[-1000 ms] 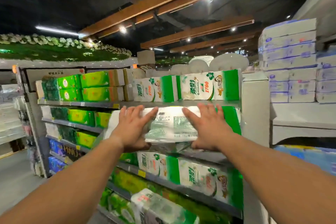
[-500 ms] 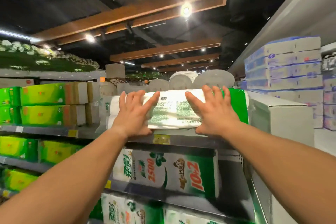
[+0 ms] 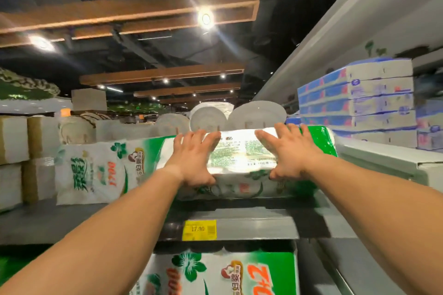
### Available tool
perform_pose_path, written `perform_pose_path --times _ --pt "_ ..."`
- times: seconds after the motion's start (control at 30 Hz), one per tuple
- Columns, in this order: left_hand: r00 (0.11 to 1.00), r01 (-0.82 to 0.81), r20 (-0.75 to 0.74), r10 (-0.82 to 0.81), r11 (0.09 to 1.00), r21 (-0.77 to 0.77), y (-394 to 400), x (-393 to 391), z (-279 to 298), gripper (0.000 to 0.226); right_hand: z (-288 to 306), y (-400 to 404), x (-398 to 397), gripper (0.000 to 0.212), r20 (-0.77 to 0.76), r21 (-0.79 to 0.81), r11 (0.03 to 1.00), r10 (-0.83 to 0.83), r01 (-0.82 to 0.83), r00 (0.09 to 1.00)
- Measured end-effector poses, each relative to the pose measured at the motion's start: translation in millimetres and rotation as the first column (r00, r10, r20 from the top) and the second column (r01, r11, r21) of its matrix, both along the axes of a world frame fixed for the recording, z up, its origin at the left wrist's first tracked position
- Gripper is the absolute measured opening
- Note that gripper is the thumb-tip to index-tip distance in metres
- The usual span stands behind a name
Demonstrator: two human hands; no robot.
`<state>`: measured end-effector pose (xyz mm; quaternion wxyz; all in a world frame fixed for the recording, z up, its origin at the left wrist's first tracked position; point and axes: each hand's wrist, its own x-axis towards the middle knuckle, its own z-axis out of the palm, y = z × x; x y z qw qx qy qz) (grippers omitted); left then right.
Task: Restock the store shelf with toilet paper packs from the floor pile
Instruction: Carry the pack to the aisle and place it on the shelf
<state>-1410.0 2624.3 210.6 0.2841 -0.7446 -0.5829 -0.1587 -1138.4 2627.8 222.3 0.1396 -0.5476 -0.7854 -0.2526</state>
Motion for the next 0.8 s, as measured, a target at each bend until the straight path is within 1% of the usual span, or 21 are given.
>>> perform_pose_path --times 0.07,0.17,0.2,0.27,0.33,0.4,0.43,0.5,0.57,0.63,0.73,0.8 --pt "0.999 -0.011 0.034 0.013 0.999 -0.045 19.6 -0.5 6.0 0.11 4.5 16.6 -3.3 0.106 -0.017 -0.015 1.0 -0.021 0.021 1.0" --pt "0.998 -0.054 0.039 0.056 0.996 -0.069 40.8 1.4 20.2 0.099 10.7 39.4 -9.3 0.084 -0.066 0.0 0.999 -0.042 0.042 0.997" --pt "0.997 -0.067 0.03 0.069 0.995 -0.078 46.0 3.4 23.9 0.094 10.3 46.6 -10.8 0.084 -0.08 -0.012 0.999 -0.046 0.045 0.996" --pt "0.995 -0.094 0.021 0.097 0.99 -0.102 54.8 7.4 27.5 0.092 5.9 62.8 -13.9 0.096 -0.074 -0.026 0.999 -0.044 0.043 0.996" --pt "0.992 -0.119 0.031 0.124 0.985 -0.122 62.5 10.9 29.6 0.095 5.5 76.3 -15.9 0.107 -0.046 -0.018 0.999 -0.05 0.049 0.998" --pt "0.986 -0.124 0.089 0.138 0.981 -0.149 69.0 12.8 30.2 0.099 13.2 86.5 -17.1 0.112 -0.036 -0.044 0.997 -0.065 0.064 0.997" --pt "0.983 -0.128 0.106 0.146 0.979 -0.161 72.3 13.2 30.6 0.099 18.5 90.4 -18.8 0.114 -0.028 -0.069 0.994 -0.087 0.085 0.996" --pt "0.981 -0.17 0.062 0.184 0.968 -0.184 79.2 13.7 32.8 0.102 25.0 99.8 -25.0 0.112 0.002 -0.091 0.987 -0.135 0.135 0.991" --pt "0.971 -0.231 0.002 0.237 0.948 -0.221 85.8 13.9 34.5 0.112 24.6 109.4 -33.7 0.105 0.003 -0.099 0.982 -0.159 0.158 0.987" --pt "0.965 -0.254 -0.002 0.261 0.936 -0.243 95.6 12.6 33.2 0.121 22.2 118.9 -38.9 0.104 -0.017 -0.136 0.979 -0.156 0.152 0.988" --pt "0.963 -0.26 0.012 0.27 0.939 -0.227 109.5 8.9 29.7 0.127 25.1 129.0 -37.2 0.118 -0.02 -0.227 0.965 -0.139 0.131 0.99" --pt "0.966 -0.244 0.034 0.258 0.944 -0.221 114.2 6.6 28.6 0.126 24.1 131.9 -35.3 0.122 -0.025 -0.21 0.97 -0.132 0.124 0.991"
